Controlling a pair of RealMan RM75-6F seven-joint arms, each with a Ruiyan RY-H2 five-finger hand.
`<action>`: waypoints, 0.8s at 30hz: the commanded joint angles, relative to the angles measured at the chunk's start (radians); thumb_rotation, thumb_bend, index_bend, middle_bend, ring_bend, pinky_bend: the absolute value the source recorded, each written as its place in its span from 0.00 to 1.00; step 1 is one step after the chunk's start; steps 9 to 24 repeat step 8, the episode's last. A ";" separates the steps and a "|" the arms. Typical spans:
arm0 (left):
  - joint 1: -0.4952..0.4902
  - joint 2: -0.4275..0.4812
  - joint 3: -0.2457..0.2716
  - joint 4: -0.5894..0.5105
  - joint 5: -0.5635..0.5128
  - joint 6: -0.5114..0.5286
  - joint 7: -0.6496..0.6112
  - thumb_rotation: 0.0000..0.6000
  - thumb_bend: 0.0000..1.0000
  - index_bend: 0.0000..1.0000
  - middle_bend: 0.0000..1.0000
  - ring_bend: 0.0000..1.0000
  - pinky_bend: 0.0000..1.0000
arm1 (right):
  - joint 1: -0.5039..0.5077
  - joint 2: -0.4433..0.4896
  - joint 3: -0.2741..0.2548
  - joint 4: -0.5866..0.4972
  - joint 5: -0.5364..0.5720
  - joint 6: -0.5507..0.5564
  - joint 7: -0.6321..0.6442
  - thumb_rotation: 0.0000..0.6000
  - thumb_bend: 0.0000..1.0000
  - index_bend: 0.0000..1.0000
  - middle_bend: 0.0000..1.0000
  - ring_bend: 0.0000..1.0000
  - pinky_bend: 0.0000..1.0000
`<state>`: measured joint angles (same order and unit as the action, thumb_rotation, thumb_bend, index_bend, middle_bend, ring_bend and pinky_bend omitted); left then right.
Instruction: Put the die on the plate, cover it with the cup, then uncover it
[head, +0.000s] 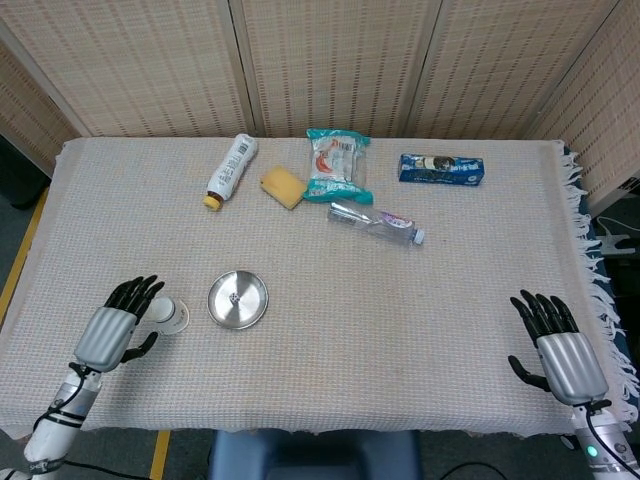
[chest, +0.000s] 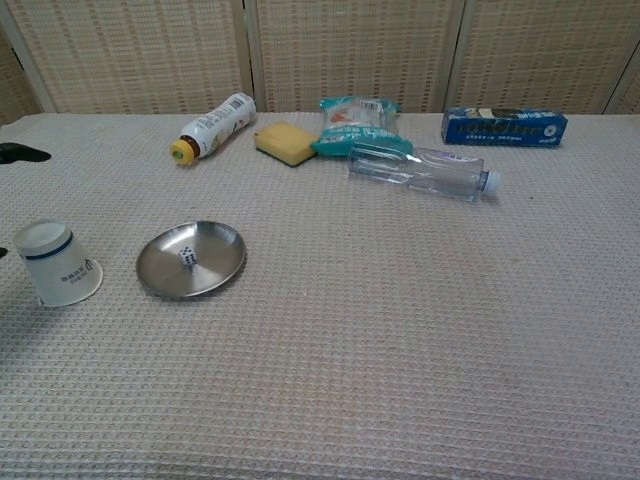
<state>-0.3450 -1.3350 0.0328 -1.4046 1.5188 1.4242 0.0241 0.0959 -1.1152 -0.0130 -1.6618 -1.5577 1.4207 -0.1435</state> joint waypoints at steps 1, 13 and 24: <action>0.157 0.020 0.010 0.010 -0.005 0.197 0.031 1.00 0.35 0.00 0.00 0.00 0.06 | -0.010 0.001 -0.002 -0.003 -0.018 0.023 -0.005 0.88 0.22 0.00 0.00 0.00 0.00; 0.171 0.086 0.022 -0.038 0.005 0.158 0.020 1.00 0.35 0.00 0.00 0.00 0.00 | -0.010 0.001 -0.007 -0.003 -0.038 0.025 -0.002 0.88 0.22 0.00 0.00 0.00 0.00; 0.171 0.086 0.022 -0.038 0.005 0.158 0.020 1.00 0.35 0.00 0.00 0.00 0.00 | -0.010 0.001 -0.007 -0.003 -0.038 0.025 -0.002 0.88 0.22 0.00 0.00 0.00 0.00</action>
